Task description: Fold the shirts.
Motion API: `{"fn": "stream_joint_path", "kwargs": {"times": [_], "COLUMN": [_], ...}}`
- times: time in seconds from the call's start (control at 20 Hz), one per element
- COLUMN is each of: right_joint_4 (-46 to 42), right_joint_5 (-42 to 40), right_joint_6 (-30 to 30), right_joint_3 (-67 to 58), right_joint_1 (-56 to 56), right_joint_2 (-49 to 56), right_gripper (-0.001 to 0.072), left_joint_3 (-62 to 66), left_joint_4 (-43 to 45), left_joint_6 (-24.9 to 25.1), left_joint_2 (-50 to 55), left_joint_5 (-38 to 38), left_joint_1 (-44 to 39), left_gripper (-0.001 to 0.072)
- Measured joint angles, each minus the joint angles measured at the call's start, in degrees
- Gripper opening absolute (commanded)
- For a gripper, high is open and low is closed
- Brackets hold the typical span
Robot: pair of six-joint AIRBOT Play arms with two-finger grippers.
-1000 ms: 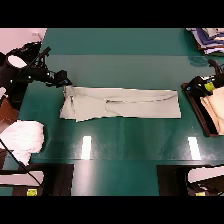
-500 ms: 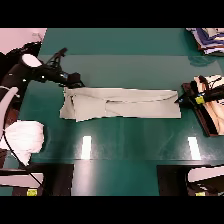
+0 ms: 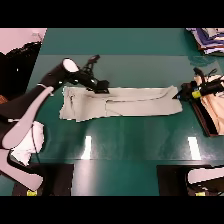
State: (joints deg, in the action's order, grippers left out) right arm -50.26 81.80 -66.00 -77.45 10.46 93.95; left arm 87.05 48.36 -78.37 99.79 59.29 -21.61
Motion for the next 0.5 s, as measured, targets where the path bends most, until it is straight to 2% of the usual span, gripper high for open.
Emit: {"fn": "stream_joint_path", "kwargs": {"times": [0.3, 0.5], "right_joint_4": [4.09, 6.21], "right_joint_5": [3.85, 4.07], "right_joint_6": [-4.87, -7.23], "right_joint_3": [-13.66, -21.11], "right_joint_1": [-7.26, -13.64], "right_joint_2": [-6.25, -7.41], "right_gripper": [0.0016, 0.0016], "left_joint_3": [6.1, 7.23], "left_joint_4": [-0.48, -1.99], "left_joint_6": [-2.05, -2.54], "left_joint_2": [8.55, 11.21], "left_joint_5": [-0.94, -2.75], "left_joint_1": [-7.39, -9.31], "left_gripper": [0.0028, 0.0028]}}
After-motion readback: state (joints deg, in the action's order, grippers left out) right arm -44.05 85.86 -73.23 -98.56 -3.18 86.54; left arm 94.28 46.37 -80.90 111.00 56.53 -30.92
